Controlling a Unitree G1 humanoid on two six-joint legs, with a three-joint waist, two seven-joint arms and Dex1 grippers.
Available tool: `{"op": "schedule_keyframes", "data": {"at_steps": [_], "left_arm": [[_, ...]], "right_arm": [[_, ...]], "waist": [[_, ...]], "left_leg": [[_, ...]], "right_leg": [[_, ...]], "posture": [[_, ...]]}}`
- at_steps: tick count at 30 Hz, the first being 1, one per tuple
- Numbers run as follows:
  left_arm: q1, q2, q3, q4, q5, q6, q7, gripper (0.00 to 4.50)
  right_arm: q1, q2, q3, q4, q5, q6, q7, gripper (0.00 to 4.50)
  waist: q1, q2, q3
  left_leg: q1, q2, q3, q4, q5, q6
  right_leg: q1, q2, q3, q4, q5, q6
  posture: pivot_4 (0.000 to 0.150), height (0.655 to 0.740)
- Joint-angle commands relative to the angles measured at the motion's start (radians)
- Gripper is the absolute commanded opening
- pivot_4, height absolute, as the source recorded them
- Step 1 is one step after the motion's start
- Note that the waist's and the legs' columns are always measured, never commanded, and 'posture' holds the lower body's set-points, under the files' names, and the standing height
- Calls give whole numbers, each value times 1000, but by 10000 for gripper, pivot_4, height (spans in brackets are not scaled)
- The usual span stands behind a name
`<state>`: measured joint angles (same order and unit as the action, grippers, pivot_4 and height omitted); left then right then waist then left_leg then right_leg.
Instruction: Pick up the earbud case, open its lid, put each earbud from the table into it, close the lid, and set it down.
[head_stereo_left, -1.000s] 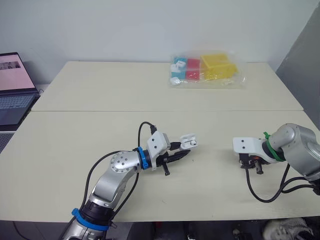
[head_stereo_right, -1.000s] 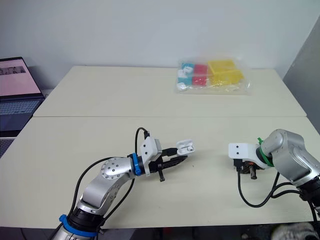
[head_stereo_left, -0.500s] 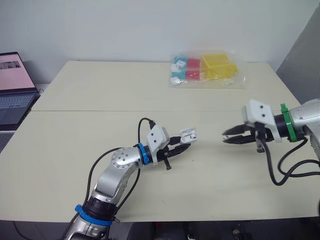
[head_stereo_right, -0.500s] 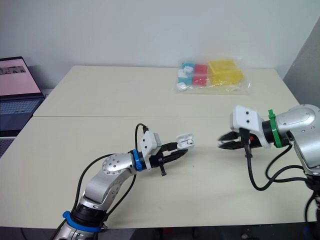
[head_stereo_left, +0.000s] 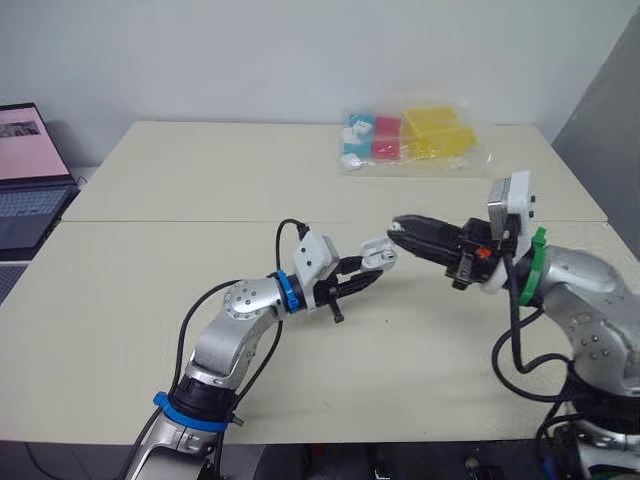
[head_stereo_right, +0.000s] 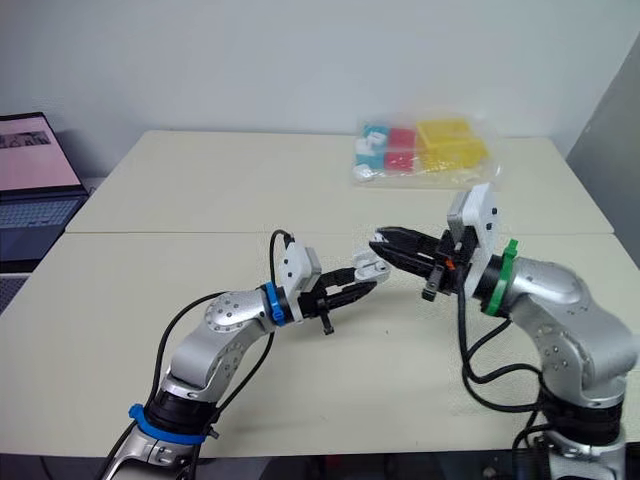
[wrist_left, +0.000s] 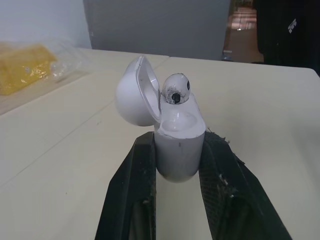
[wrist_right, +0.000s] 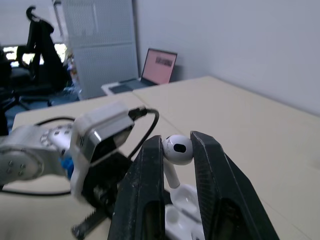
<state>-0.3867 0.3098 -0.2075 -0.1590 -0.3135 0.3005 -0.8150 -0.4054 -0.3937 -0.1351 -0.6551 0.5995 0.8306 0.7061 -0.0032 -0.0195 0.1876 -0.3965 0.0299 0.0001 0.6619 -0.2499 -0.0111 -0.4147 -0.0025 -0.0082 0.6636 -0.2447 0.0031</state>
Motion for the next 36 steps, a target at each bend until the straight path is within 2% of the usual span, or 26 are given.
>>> {"op": "schedule_keyframes", "data": {"at_steps": [1,6,14,36], "left_arm": [[-17,-5,14,-48,-21,10,9,7970],[-26,-2,20,-60,-24,31,10,7970],[-30,0,30,-81,-29,62,15,7970],[-35,13,39,-112,-50,98,23,7970]], "right_arm": [[38,38,68,4,-96,-153,-75,4336],[62,75,156,70,-171,-279,-104,4336],[127,77,212,124,-201,-388,-97,4336],[211,89,254,168,-218,-494,-100,4335]], "waist": [[0,0,0],[0,0,0],[0,0,0],[0,0,0]], "left_leg": [[0,0,0,0,0,0],[0,0,1,0,0,0],[0,0,0,0,0,0],[0,0,0,0,0,0]], "right_leg": [[0,0,0,0,0,0],[0,0,1,0,0,0],[0,0,0,0,0,0],[0,0,0,0,0,0]], "posture": [[1500,7400],[1500,7400],[1500,7400],[1500,7400]]}}
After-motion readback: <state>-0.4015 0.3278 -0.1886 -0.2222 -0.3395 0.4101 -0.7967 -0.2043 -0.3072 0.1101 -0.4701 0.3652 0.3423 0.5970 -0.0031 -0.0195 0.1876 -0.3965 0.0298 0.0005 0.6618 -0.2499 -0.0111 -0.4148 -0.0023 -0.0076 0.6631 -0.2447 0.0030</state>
